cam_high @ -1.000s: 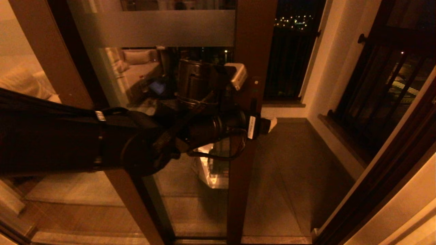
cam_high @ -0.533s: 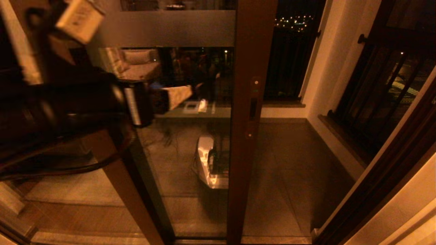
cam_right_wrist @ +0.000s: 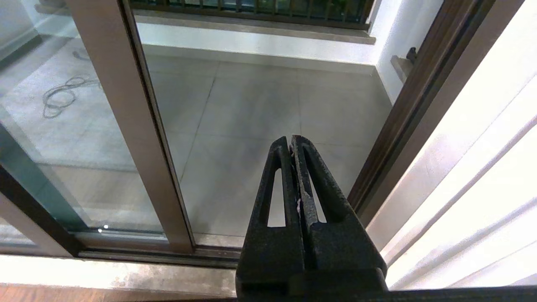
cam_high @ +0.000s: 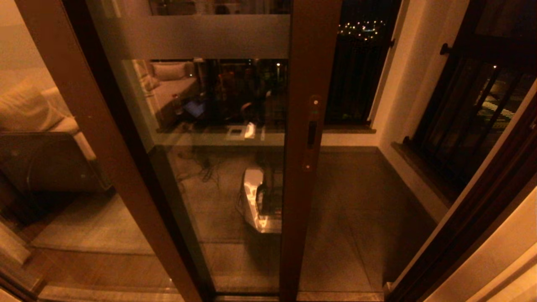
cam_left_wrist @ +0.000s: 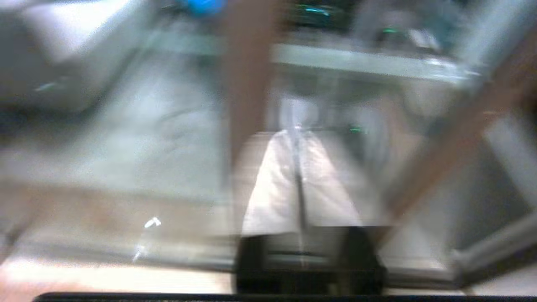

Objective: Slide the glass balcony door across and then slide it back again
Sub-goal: Close the slid door

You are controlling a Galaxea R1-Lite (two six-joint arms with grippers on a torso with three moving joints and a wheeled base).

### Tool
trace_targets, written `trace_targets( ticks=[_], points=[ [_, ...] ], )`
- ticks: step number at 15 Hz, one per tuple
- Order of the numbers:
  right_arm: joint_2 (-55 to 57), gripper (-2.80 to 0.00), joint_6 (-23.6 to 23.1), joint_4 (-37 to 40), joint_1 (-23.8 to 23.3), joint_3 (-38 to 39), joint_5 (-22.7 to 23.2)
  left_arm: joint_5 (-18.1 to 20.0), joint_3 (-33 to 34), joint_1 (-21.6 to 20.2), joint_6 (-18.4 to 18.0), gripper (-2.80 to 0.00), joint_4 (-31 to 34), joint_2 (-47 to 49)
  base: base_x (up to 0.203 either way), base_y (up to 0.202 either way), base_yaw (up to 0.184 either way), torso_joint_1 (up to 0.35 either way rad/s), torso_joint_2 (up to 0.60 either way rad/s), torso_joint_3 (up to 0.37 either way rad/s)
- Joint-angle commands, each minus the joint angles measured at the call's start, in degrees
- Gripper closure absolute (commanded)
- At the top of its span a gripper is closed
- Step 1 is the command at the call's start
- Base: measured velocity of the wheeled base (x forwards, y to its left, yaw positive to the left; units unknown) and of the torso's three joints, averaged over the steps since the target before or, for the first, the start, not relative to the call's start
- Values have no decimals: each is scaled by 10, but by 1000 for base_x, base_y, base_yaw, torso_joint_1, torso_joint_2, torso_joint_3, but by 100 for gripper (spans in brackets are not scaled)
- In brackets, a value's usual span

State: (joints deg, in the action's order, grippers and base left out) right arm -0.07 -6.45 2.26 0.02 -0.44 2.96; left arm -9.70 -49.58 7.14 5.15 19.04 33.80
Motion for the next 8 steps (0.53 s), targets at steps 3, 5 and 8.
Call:
trace_targets(
  ticks=[3, 5, 8],
  points=[
    [1, 0, -1, 0, 0, 0, 0, -2, 25, -110, -2, 0, 27, -134, 0, 0, 0, 0, 0, 0],
    [1, 0, -1, 0, 0, 0, 0, 3, 54, -124, -10, 0, 28, -178, 0, 0, 0, 0, 0, 0],
    [1, 0, -1, 0, 0, 0, 0, -23, 92, -128, -21, 0, 14, -182, 0, 0, 0, 0, 0, 0]
  ],
)
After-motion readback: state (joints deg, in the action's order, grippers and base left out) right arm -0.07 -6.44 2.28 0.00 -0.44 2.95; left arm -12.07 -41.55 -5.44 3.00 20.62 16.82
